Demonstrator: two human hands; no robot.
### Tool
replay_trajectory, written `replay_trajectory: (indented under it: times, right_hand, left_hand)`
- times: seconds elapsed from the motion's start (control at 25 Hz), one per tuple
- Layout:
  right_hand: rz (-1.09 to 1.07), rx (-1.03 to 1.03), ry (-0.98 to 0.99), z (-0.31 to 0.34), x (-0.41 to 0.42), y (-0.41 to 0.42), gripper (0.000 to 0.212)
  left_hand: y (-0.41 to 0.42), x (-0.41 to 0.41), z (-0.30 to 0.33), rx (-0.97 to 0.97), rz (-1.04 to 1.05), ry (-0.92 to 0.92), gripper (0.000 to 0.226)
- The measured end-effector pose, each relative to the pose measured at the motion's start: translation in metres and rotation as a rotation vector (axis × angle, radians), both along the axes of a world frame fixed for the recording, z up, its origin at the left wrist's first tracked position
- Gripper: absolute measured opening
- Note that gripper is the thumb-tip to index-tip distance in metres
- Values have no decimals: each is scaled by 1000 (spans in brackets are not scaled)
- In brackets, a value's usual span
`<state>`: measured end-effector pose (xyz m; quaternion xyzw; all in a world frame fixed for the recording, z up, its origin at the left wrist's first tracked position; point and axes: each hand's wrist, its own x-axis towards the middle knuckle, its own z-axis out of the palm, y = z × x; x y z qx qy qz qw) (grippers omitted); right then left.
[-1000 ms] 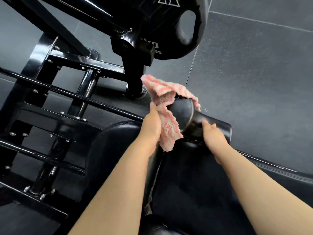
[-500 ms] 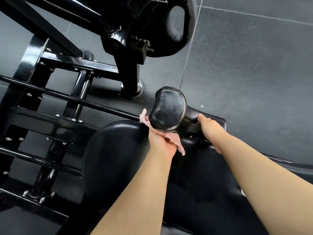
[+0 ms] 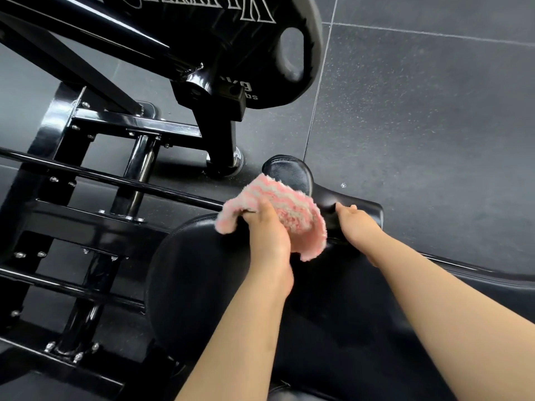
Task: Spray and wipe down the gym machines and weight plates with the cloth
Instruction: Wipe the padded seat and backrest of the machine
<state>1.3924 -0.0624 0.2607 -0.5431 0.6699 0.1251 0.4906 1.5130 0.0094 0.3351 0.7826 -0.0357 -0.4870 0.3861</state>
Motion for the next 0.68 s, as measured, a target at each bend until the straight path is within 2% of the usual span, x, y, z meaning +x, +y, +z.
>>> replay_trajectory:
  times: [0.04, 0.16, 0.24, 0.52, 0.68]
  right_hand:
    - [22, -13, 14, 0, -1, 0, 45]
    - [163, 1, 40, 3, -6, -3, 55]
    - [285, 25, 65, 6, -7, -8, 57]
    - [421, 82, 110, 1, -7, -21, 56]
    - [333, 81, 12, 8, -12, -20, 57]
  left_hand:
    - [1, 0, -5, -27, -40, -96, 44]
    - [-8, 8, -11, 3, -419, -561, 42]
    - [-22, 12, -6, 54, -552, -749, 42]
    - [-71, 21, -1, 135, -853, -978, 39]
    - [-103, 14, 6, 261, -1259, -1040, 22]
